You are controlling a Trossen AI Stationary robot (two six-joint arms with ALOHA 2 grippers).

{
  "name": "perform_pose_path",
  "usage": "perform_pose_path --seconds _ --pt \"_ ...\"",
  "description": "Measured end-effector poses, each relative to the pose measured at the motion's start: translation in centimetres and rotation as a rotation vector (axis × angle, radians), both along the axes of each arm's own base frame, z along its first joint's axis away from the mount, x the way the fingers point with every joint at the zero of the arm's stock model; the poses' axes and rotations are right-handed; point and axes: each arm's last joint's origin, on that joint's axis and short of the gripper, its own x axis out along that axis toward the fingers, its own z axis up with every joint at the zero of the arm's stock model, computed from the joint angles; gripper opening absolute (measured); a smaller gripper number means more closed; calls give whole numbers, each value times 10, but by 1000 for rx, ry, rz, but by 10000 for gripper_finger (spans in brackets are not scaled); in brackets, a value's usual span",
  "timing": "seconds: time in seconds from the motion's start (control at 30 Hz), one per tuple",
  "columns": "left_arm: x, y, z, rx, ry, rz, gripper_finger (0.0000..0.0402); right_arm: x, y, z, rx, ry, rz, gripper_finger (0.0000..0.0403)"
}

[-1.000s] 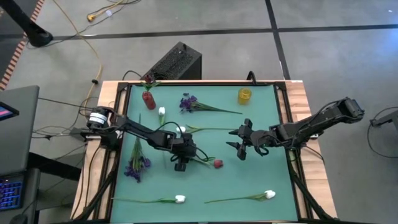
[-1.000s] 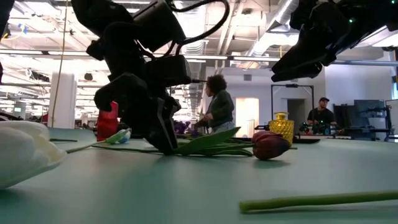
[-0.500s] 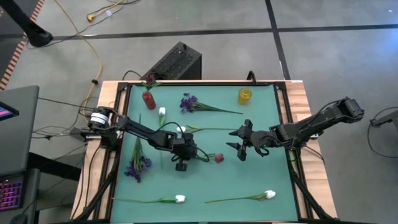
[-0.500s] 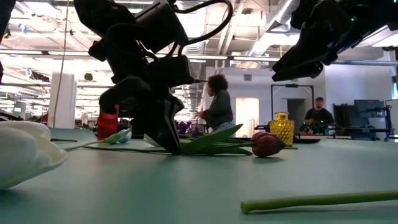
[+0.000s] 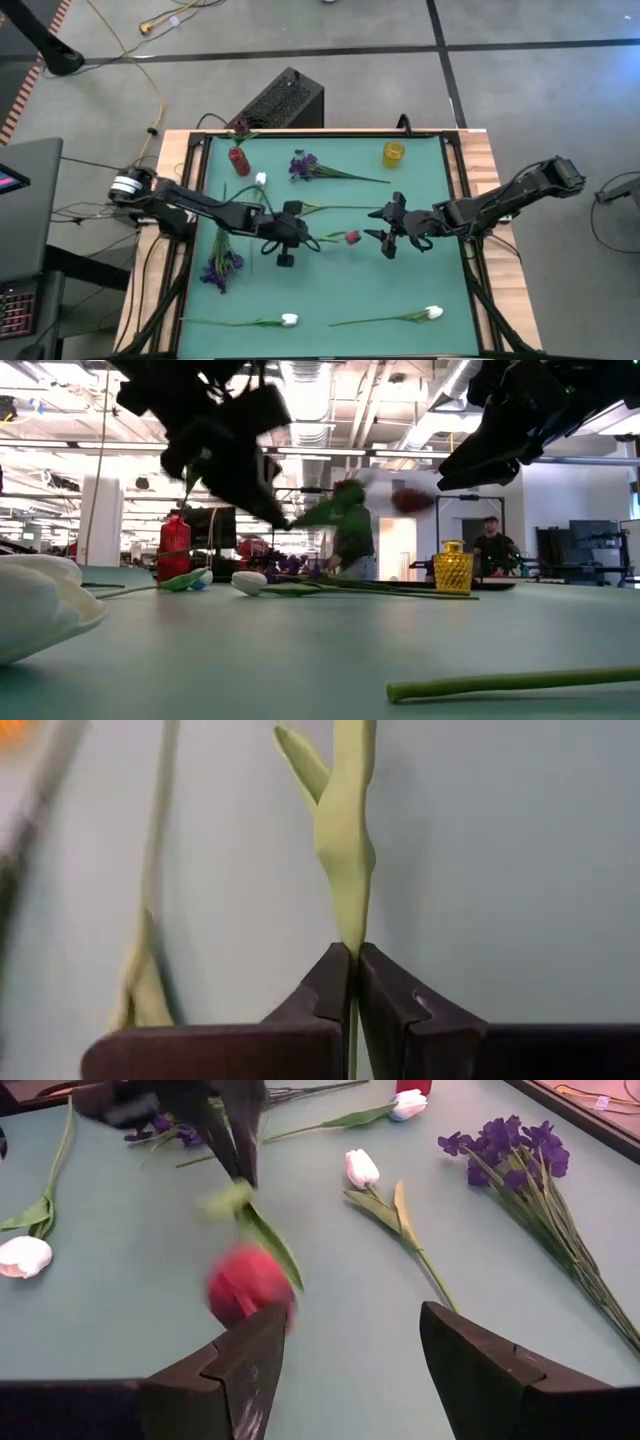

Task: Sort flowers into vase by color
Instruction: Put the red tulip into the red vase

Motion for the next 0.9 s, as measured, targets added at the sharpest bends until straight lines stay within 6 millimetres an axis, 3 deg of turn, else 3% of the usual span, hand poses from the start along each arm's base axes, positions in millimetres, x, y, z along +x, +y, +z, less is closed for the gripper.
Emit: perform_pose_path --seconds 0.27,0.5,0.73,0.9 --pt "-13 0 25 -70 -406 -77 0 1 -1 1 -16 -8 6 260" --pt "-13 -1 39 -137 -635 -102 0 5 -1 6 -20 -70 8 260" --pt "-13 -3 56 -223 -823 -87 0 27 4 3 -92 -183 49 260" --pt "-10 -4 60 -280 -917 -49 0 50 10 1 -214 -362 127 260"
